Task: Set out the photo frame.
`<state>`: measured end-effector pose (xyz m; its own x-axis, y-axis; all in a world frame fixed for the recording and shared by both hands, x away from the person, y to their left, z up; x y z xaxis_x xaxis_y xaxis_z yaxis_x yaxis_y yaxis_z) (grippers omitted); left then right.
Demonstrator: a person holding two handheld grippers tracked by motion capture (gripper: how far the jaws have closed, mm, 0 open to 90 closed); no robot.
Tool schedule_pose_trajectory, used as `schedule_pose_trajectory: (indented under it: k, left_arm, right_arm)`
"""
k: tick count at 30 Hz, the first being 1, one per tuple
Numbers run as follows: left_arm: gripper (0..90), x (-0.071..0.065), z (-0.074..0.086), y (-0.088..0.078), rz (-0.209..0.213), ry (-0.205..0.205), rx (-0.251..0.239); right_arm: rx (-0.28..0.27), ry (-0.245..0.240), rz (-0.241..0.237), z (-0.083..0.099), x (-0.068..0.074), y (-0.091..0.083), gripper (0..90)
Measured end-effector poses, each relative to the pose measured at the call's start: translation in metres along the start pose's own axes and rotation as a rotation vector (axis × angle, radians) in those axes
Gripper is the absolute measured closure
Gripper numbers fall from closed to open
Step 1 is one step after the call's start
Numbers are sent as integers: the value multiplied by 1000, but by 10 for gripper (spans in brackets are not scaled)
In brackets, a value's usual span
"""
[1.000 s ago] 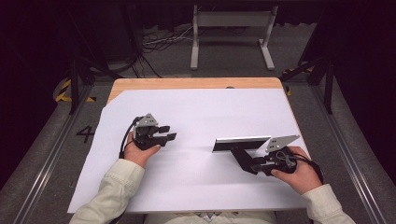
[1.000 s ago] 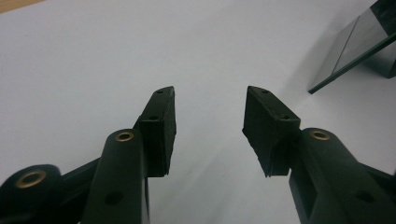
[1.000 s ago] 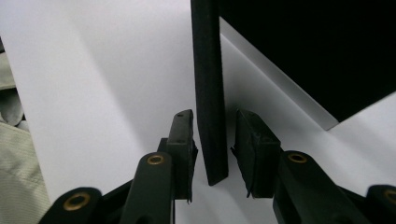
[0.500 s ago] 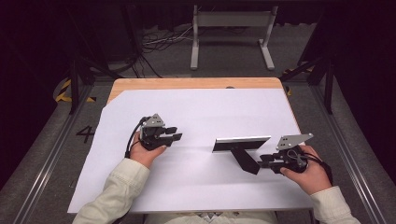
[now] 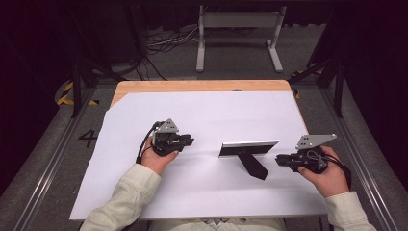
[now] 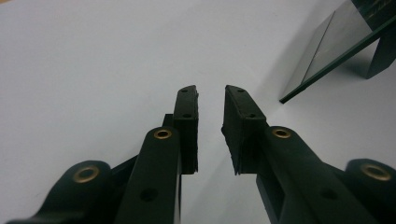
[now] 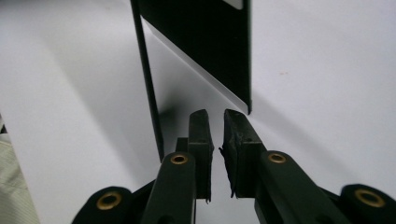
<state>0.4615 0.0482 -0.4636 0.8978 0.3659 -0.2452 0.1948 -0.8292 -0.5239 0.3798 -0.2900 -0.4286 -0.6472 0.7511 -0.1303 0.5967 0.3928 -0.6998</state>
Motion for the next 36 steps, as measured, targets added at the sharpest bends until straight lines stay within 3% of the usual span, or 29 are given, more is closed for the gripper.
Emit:
schedule_pose_trajectory:
  k: [14, 17, 22, 32, 36]
  left_arm:
    - [841, -7, -6, 21, 21, 3, 31]
    - [873, -10, -8, 31, 52, -5, 39]
    - [900, -12, -9, 40, 68, -6, 44]
    - [900, -23, -11, 70, 99, 58, 108]
    - [900, -31, -7, 80, 95, 109, 151]
  right_arm:
    - [-7, 67, 59, 6, -21, 1, 820]
    - [-14, 83, 71, 6, -25, 1, 815]
    - [-26, 103, 88, 7, -32, 1, 807]
    - [-48, 126, 108, 6, -40, 5, 817]
    - [-53, 117, 107, 5, -40, 4, 819]
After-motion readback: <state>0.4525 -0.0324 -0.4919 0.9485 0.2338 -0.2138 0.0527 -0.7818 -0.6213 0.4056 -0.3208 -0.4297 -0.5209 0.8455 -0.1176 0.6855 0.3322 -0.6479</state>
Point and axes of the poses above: each handheld gripper's, and its own axes: y roughly forward along the jaws, z roughly out of its underside, x roughly to its left, the point moved 8 cm from there along y, roughly forward along the jaws, and after that the axes turned 13 degrees about z, right-handed, at the moved point
